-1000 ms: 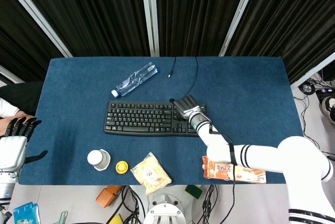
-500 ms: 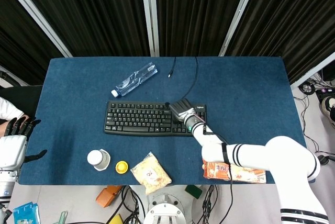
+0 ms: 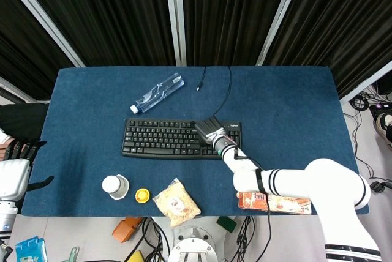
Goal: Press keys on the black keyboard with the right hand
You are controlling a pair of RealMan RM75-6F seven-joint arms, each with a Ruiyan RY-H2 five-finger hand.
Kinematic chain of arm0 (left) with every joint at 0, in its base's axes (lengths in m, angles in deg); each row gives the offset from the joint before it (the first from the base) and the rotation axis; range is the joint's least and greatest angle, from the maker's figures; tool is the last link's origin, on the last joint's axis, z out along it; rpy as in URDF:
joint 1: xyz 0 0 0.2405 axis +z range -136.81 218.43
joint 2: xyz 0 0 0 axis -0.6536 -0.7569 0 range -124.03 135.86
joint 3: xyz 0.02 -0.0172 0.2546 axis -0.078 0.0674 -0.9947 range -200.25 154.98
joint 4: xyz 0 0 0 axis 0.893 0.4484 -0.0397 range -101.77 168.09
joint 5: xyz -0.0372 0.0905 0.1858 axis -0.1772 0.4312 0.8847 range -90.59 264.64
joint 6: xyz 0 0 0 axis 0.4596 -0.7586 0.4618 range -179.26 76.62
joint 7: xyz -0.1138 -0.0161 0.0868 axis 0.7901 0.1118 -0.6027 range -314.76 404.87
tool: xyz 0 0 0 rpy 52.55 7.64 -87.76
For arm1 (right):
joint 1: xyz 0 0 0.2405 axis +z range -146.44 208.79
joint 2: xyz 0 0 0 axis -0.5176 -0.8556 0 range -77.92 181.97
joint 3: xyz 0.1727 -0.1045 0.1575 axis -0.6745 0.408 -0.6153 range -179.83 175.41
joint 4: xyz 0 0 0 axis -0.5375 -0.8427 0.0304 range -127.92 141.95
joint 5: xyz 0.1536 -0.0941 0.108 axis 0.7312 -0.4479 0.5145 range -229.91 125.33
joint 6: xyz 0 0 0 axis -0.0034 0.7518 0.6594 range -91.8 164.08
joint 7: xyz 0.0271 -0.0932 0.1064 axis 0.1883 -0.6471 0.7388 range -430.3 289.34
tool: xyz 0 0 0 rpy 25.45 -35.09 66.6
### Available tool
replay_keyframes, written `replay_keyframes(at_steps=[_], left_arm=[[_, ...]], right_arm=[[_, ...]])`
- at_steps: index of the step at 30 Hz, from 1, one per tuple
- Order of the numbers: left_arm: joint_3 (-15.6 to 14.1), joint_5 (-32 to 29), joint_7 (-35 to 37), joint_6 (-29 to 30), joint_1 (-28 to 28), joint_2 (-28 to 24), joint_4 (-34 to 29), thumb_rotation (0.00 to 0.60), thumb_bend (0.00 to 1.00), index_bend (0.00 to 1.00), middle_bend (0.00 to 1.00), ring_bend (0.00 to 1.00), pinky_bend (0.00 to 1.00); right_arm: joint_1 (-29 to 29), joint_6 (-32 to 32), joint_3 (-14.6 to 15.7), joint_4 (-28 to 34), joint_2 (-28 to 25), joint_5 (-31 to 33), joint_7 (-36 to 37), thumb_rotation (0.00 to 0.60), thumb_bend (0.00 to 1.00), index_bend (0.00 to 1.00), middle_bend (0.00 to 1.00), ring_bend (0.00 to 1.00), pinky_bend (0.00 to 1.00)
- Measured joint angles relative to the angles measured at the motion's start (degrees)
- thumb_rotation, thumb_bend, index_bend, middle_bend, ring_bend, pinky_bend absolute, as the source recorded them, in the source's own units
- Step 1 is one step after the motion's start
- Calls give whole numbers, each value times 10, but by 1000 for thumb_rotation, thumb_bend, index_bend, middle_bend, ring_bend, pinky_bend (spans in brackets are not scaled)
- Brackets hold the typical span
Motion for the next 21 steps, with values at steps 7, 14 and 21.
replay_keyframes(at_steps=[7,14,21], left_arm=[[2,3,7,3,-1,-1,3,600,115,173,136,81,0],[2,7,13,6,-2,2,8,600,115,173,136,80,1],[3,14,14,9,-4,3,6,600,115,173,136,80,0]], right_arm=[[-20,97,-7,100,-67,-53,9,455,996,153,900,998,997],[-100,266,17,230,-164,-165,18,456,461,3,483,473,579],[-262,429,86,302,-247,-324,84,451,195,0,0,0,14]])
